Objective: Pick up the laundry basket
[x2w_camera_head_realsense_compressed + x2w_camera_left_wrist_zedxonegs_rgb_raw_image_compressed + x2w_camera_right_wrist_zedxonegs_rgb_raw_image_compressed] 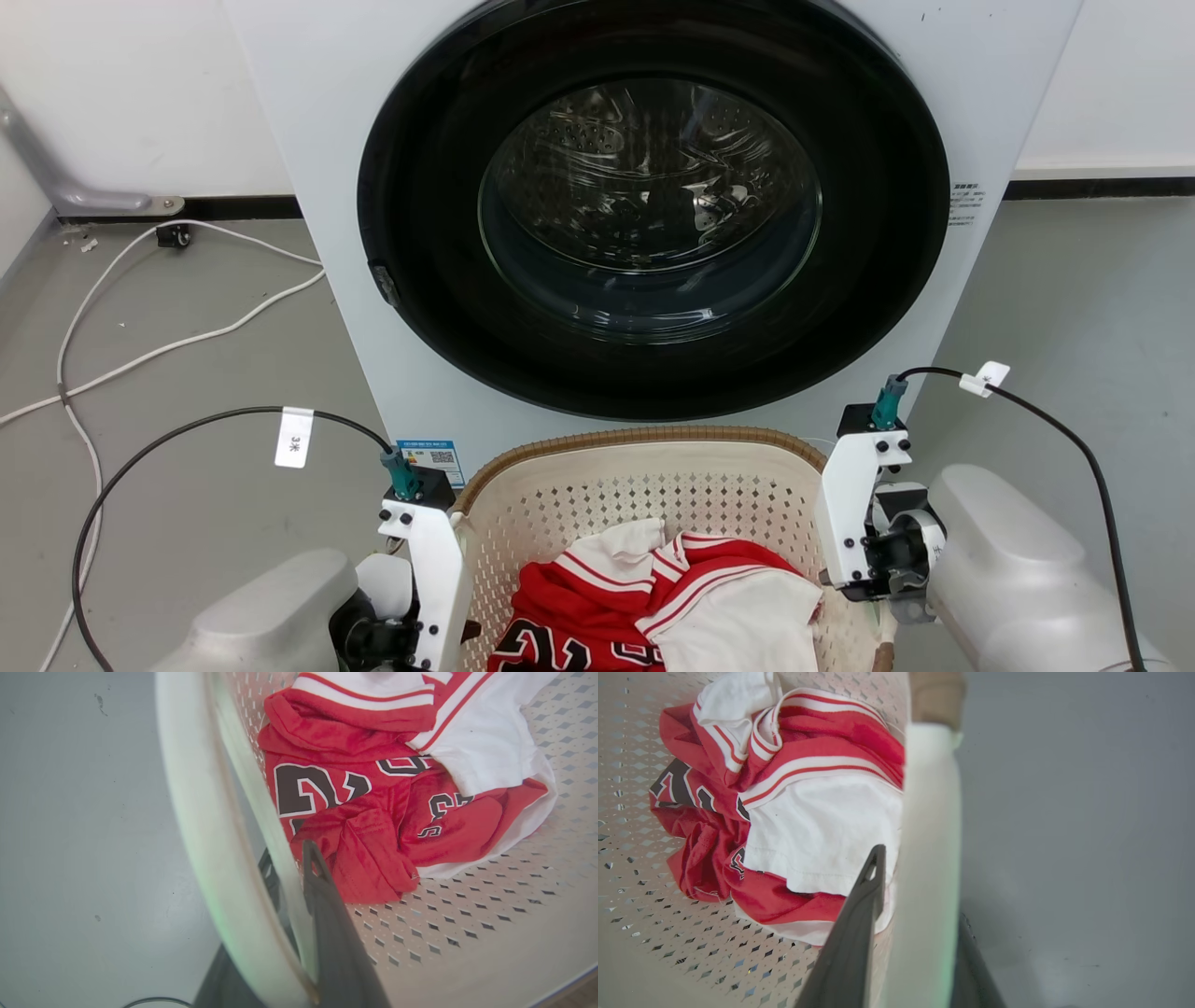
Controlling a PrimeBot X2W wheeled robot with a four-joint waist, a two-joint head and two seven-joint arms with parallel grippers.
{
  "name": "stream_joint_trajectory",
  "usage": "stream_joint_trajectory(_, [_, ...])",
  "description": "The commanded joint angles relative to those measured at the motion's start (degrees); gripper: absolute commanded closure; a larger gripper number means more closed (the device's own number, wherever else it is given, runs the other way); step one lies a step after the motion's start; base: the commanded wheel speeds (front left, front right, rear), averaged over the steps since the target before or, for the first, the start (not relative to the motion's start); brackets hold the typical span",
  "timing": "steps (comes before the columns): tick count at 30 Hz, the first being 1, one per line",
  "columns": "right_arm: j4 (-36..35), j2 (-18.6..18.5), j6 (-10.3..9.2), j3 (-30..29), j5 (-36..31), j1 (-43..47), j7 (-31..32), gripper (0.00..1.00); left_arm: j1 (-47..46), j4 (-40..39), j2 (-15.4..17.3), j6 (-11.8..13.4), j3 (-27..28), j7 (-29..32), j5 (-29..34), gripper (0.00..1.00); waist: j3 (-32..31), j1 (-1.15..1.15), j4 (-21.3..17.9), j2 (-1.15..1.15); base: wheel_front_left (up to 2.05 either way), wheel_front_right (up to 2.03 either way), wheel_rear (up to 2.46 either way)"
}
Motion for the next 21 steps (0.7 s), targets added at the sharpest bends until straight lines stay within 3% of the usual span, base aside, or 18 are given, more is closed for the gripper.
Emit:
stream_joint_trajectory(1, [-0.1, 0.3, 0.86, 0.5, 0.5, -0.4, 0.3, 1.0, -1.6, -0.8, -0.7, -1.2, 0.0, -0.6, 0.3, 1.0, 0.0, 0.0, 0.0, 0.0, 0.0, 0.0, 0.0])
stream_joint_trajectory(21, [0.5, 0.1, 0.86, 2.2, 2.0, -1.0, -0.3, 1.0, -1.6, -0.7, -0.6, -1.2, -0.2, -0.6, 0.1, 1.0, 0.1, 0.0, 0.1, 0.0, 0.0, 0.0, 0.0])
